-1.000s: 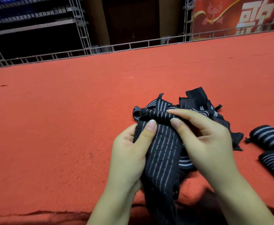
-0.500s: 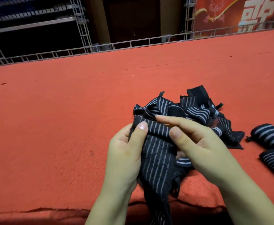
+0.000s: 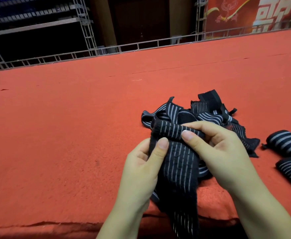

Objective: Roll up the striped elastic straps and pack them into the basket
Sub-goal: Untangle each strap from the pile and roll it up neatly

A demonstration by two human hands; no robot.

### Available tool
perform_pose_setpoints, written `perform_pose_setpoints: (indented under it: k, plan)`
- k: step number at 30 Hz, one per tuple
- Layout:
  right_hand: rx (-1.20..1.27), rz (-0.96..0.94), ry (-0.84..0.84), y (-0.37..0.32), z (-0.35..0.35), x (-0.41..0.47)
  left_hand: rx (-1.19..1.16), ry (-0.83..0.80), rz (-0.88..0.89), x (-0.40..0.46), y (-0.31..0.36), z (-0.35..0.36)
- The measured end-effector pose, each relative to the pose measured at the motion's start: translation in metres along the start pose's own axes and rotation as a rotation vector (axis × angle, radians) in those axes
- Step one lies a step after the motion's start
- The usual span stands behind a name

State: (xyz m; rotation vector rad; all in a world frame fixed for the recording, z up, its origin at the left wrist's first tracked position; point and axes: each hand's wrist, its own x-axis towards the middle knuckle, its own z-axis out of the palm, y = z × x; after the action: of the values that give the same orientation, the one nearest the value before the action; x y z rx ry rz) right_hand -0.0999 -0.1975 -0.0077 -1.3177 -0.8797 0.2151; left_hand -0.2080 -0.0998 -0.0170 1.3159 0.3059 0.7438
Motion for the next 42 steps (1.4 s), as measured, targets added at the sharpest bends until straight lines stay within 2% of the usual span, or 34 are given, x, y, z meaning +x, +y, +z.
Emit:
perform_pose_setpoints:
  k: [5,14,21,23,26,33,38,42]
  plan:
    - [-0.139,-0.087,0.049,0.0,0.0,0.0,0.027,-0.018,0.015,0.0,-0.001,0.002]
    - [-0.353,-0.298,0.107,0.001,0.005,-0.004,0.018,0.075,0.044,0.001,0.0,0.009]
    - [-0.364,-0.415,-0.056,0.004,0.002,-0.001,0.031,0.168,0.029,0.001,0.006,0.009]
    - [-0.329,-0.37,-0.094,0.003,0.002,-0.002,0.035,0.155,0.021,0.002,0.006,0.008]
    - [-0.204,-0.2,-0.149,-0.001,0.001,-0.004,0.035,0.108,0.064,0.002,0.003,0.004]
    - [-0.035,0.097,-0.151,0.003,0.0,-0.003,0.069,-0.006,0.121,0.0,-0.002,-0.004]
    - [0.138,0.113,-0.16,-0.001,0.001,-0.004,0.066,-0.049,0.13,0.001,-0.002,-0.011]
    - [0.276,0.103,-0.107,-0.002,0.005,-0.005,-0.076,-0.04,0.049,0.004,0.0,-0.011]
